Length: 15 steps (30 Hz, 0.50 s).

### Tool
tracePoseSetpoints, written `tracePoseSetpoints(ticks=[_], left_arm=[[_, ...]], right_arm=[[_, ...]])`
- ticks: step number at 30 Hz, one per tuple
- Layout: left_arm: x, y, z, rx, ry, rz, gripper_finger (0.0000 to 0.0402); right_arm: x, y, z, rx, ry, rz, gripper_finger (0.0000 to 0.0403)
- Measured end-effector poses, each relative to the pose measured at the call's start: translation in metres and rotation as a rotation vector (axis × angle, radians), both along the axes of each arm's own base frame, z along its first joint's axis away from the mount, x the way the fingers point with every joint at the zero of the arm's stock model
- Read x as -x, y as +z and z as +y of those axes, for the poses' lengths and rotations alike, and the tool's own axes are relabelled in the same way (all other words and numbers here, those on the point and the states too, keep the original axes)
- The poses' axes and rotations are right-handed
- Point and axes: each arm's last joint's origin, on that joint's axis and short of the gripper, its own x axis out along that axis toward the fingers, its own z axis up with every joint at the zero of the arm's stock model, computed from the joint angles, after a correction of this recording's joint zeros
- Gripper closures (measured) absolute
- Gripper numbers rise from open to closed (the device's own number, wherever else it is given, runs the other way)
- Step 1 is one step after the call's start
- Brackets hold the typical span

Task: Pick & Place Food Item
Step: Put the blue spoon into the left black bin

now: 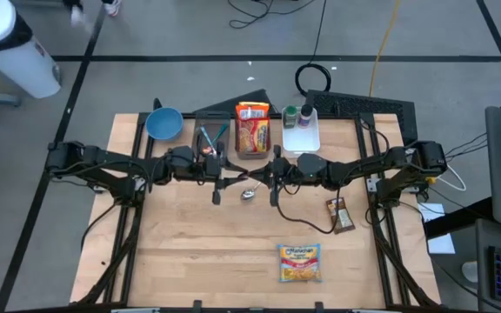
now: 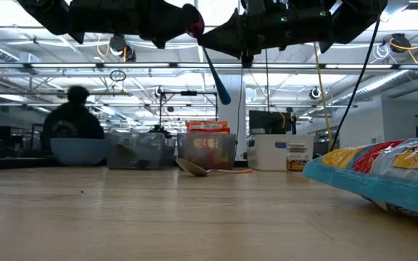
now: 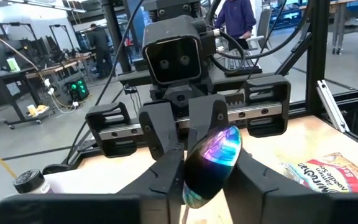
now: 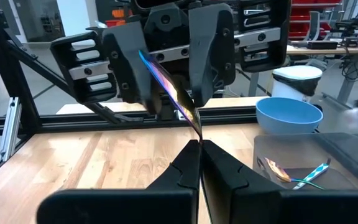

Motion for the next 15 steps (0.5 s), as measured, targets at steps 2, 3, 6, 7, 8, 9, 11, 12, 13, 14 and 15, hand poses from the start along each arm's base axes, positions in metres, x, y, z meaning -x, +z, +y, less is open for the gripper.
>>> tracePoseSetpoints(ticks=[2,3,6,7,8,9,11,12,13,14,15], left_arm=[[0.0,0.0,0.0001,-0.005,0.003,-0.001,0.0316],[0.0,0.0,0.0001,-0.005,0.003,-0.001,0.0322],[0.0,0.0001,0.0002,-0.007,0.004,-0.001,0.0338],[0.0,0.0,0.0002,-0.007,0.005,-0.001,0.0344],[0.0,0.0,0.0003,-0.007,0.006,-0.001,0.0349],[0.0,0.0,0.0004,-0.007,0.006,-0.001,0.0353],[0.0,-0.0001,0.0004,-0.008,0.006,0.0,0.0362],[0.0,-0.0001,0.0004,-0.01,0.006,0.0,0.0365],[0.0,-0.0001,0.0004,-0.012,0.006,0.001,0.0368],[0.0,-0.0001,0.0004,-0.016,0.006,0.001,0.0371],[0.0001,-0.0001,0.0004,-0.019,0.006,0.001,0.0372]], right_arm=[[0.0,0.0,0.0,0.0,0.0,0.0,0.0403],[0.0,0.0001,0.0,-0.001,0.0,-0.001,0.0403],[0.0,0.0001,0.0,0.001,0.001,-0.001,0.0403],[0.0,0.0001,0.0001,0.001,0.001,-0.001,0.0403],[0.0,0.0001,0.0002,0.0,0.002,-0.001,0.0403],[0.0,0.0001,0.0002,0.0,0.002,-0.001,0.0403],[0.0,0.0001,0.0002,0.0,0.002,-0.001,0.0403],[0.0,0.0001,0.0002,0.0,0.002,-0.001,0.0403],[0.0,0.0001,0.0002,0.0,0.002,-0.001,0.0403],[0.0,0.0002,0.0002,0.0,0.002,-0.002,0.0403],[0.0,0.0002,0.0002,0.0,0.002,-0.002,0.0403]])
